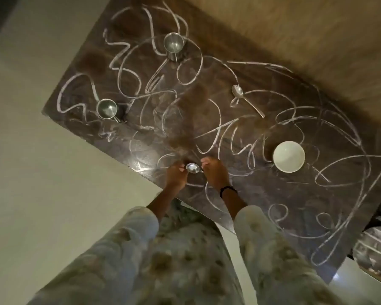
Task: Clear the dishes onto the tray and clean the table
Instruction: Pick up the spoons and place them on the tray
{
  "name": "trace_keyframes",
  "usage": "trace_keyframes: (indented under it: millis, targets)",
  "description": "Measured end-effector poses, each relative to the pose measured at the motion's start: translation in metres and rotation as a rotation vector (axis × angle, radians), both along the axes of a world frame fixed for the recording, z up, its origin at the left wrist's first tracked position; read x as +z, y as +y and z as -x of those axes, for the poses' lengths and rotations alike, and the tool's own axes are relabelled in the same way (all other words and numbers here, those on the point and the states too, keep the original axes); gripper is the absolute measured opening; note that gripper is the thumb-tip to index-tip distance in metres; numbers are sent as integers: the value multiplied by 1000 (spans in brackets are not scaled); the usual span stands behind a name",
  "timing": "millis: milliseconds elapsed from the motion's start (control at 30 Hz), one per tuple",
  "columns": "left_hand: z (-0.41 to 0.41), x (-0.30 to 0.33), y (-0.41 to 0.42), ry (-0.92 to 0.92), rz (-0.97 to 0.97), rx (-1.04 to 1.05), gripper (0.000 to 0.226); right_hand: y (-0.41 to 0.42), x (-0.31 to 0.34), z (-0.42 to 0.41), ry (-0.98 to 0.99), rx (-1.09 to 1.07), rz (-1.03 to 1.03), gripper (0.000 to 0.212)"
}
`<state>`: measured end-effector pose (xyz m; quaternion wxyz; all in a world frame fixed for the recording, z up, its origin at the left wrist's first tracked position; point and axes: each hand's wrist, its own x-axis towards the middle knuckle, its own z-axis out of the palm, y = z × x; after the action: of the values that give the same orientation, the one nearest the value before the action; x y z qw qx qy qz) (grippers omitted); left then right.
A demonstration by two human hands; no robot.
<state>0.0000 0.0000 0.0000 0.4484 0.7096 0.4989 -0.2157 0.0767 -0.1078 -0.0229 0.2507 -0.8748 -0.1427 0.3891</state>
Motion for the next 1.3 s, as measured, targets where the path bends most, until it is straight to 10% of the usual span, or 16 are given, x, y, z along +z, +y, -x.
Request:
trace_keyframes:
  millis: [300, 867, 1300]
  targets:
    - [-24, -28, -9, 49, -133, -123, 23, -9, -7, -22, 107, -182, -24, 22]
    - [-131, -36, 73, -484, 116, 158, 10, 26, -49, -249, -277, -260, 53, 32]
    - [-148, -24, 74, -485, 244, 285, 20, 40, -23, -232, -237, -367, -169, 13]
